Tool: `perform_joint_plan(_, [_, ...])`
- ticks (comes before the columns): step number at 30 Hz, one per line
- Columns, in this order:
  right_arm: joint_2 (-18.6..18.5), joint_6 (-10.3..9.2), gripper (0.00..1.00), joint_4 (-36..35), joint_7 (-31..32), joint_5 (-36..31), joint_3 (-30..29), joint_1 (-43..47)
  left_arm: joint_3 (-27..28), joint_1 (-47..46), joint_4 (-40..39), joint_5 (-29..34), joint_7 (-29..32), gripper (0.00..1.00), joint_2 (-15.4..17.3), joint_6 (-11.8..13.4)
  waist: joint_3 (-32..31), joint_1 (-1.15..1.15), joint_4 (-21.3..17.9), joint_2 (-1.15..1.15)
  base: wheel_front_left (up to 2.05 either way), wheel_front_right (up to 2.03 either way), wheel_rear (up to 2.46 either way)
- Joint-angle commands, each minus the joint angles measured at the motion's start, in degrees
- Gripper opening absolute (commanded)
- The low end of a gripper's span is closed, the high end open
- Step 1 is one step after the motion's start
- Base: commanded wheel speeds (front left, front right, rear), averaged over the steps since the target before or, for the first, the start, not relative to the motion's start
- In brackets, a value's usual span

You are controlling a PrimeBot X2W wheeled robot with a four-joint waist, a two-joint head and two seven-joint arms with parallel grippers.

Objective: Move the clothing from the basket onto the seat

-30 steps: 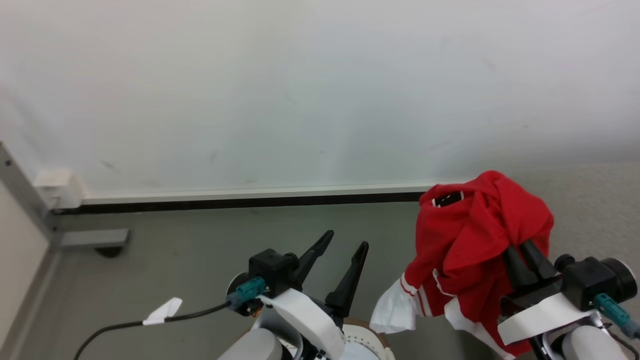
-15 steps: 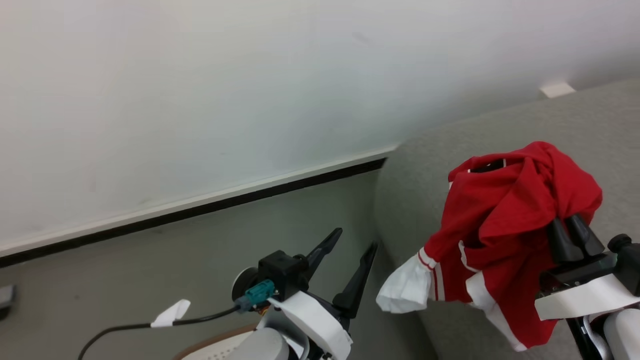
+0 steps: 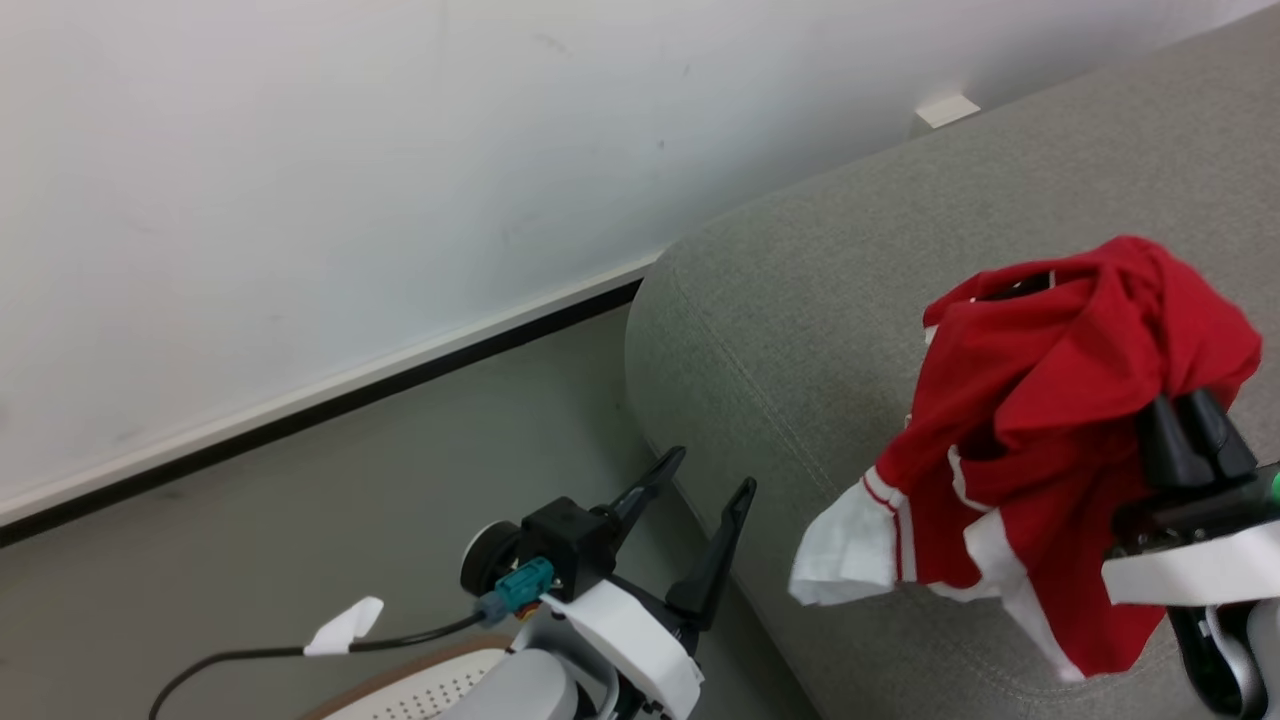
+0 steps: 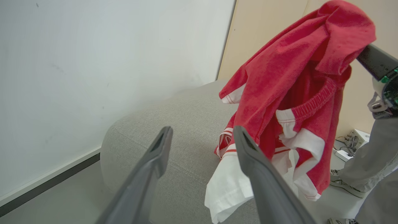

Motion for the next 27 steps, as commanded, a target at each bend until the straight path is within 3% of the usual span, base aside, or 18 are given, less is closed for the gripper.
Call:
perform_joint_plan(1, [-0.3, -0.12, 0.00, -0.5, 0.0, 0.7, -0.5, -1.1, 0.1, -0.6, -0.2, 0.9, 0.0, 1.00, 0.2, 0.0, 0.7, 0.00, 0.0, -0.01, 0.00, 0.00, 0.00])
perform_joint_plan(3, [1.2, -0.12, 0.00, -1.1, 0.0, 4.5, -1.6, -2.5, -0.1, -0.8, -0.3, 1.2, 0.0, 1.00, 0.5, -0.4, 1.8, 0.00, 0.2, -0.01, 0.00, 0.00, 0.00])
perform_joint_plan(7, [0.0, -0.12, 0.00, 0.0, 0.0, 8.5, -2.6, -7.2, -0.3, -2.0, -0.2, 1.9, 0.0, 1.00, 1.2, -1.3, 4.9, 0.00, 1.3, -0.01, 0.00, 0.00, 0.00])
perform_joint_plan(21, [-13.0, -0.12, 0.00, 16.2, 0.2, 16.3, 0.1, -36.3, -0.7, -10.4, -4.6, 5.6, 6.1, 1.00, 5.6, -0.8, 24.1, 0.00, 9.5, -0.01, 0.00, 0.00, 0.00])
perform_joint_plan(27, [-16.3, -0.12, 0.00, 25.8, 0.0, 17.3, 0.9, -44.9, -1.2, -12.2, -5.9, 6.9, 7.2, 1.00, 6.3, -0.2, 29.2, 0.00, 12.4, -0.01, 0.00, 0.00, 0.00])
